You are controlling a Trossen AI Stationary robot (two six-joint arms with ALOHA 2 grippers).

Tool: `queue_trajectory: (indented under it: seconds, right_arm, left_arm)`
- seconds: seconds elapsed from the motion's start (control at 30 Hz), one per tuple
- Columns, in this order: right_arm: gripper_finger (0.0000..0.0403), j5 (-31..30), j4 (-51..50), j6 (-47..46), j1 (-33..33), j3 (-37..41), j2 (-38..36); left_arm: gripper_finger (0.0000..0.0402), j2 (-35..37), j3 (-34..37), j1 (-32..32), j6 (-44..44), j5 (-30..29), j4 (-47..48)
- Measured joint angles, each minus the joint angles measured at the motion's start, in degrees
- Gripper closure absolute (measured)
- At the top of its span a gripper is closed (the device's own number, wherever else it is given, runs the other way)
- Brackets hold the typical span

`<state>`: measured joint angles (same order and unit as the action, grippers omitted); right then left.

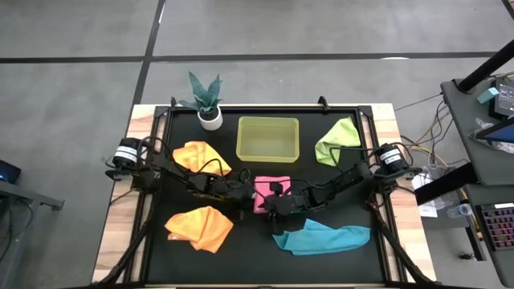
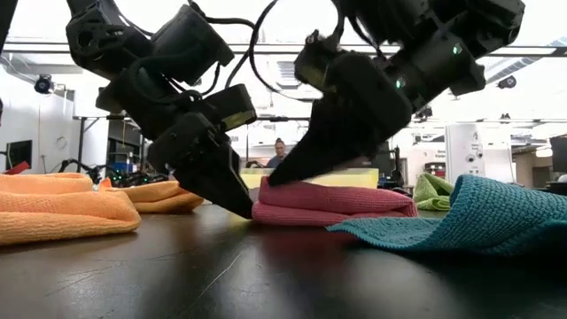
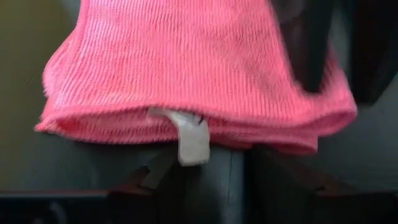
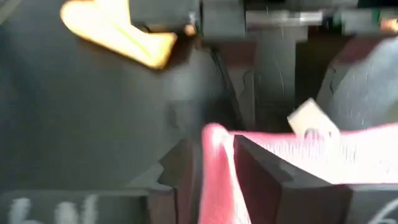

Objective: Fold microfiber towels
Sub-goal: Fold the pink towel on the table

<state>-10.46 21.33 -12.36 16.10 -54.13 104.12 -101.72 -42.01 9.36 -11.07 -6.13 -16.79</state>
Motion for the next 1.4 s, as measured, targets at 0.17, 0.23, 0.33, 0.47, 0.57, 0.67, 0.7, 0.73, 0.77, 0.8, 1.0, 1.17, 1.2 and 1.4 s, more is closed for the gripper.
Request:
queue_trajectory:
  seconds: [0.17, 0.23, 0.33, 0.47, 0.57, 0.67, 0.7, 0.73, 0.77, 0.8, 1.0, 1.17, 1.2, 1.4]
  right_arm:
    - [0.0264, -0.03, -2.51, 0.52, 0.0, 0.01, -2.63]
    - [0.0258, -0.01, -3.92, 0.73, 0.0, 0.07, -3.82]
    - [0.0256, -0.1, -7.62, 1.61, 0.13, 0.07, -6.38]
    - [0.0272, -2.25, -13.69, 2.58, 0.96, 0.69, -10.24]
    - [0.0296, -5.61, -18.92, 2.71, 2.01, 1.27, -13.57]
    - [0.0328, -7.62, -22.5, 2.01, 3.29, 2.2, -16.62]
    - [0.034, -7.75, -23.23, 1.62, 3.61, 2.81, -17.24]
    - [0.0352, -7.78, -22.79, 1.1, 3.94, 3.4, -17.89]
    - [0.0363, -7.67, -22.26, 0.4, 4.29, 4.27, -18.54]
    - [0.0375, -7.68, -22.48, -0.32, 4.58, 5.33, -19.0]
    - [0.0393, -7.63, -18.11, -5.62, 5.14, 10.29, -18.05]
    - [0.0394, -7.3, -10.82, -7.22, 5.33, 13.72, -15.33]
    - [0.0394, -7.11, -10.48, -7.28, 5.38, 14.45, -14.95]
    - [0.0394, -5.99, -8.25, -9.06, 5.38, 15.75, -13.45]
  left_arm:
    - [0.0197, 4.6, -0.12, -0.01, 2.57, -0.23, 9.1]
    - [0.0196, 7.68, -0.16, -0.03, 2.69, -0.24, 12.67]
    - [0.0196, 12.13, 0.09, -0.01, 2.7, -0.24, 14.95]
    - [0.021, 15.73, -0.12, 0.27, 2.87, -0.23, 14.21]
    - [0.0238, 15.63, -0.73, 0.45, 2.62, -0.17, 9.18]
    - [0.0278, 13.51, -0.72, 0.51, 2.9, 1.71, 3.2]
    - [0.0293, 12.73, -0.84, 0.51, 2.94, 2.66, 1.9]
    - [0.0309, 12.03, -0.94, 0.51, 2.94, 3.62, 1.23]
    - [0.0325, 10.96, -1.13, 0.51, 2.94, 4.45, 0.9]
    - [0.0342, 9.76, -1.63, 0.51, 2.95, 5.56, 0.08]
    - [0.0394, 5.1, -2.37, 1.06, 1.51, 9.66, 0.27]
    - [0.04, 1.92, -2.98, 1.28, 0.98, 9.92, -3.97]
    - [0.04, 0.93, -3.25, 1.28, 0.97, 10.06, -5.43]
    - [0.0401, -1.35, -3.28, 1.28, 0.81, 10.49, -4.34]
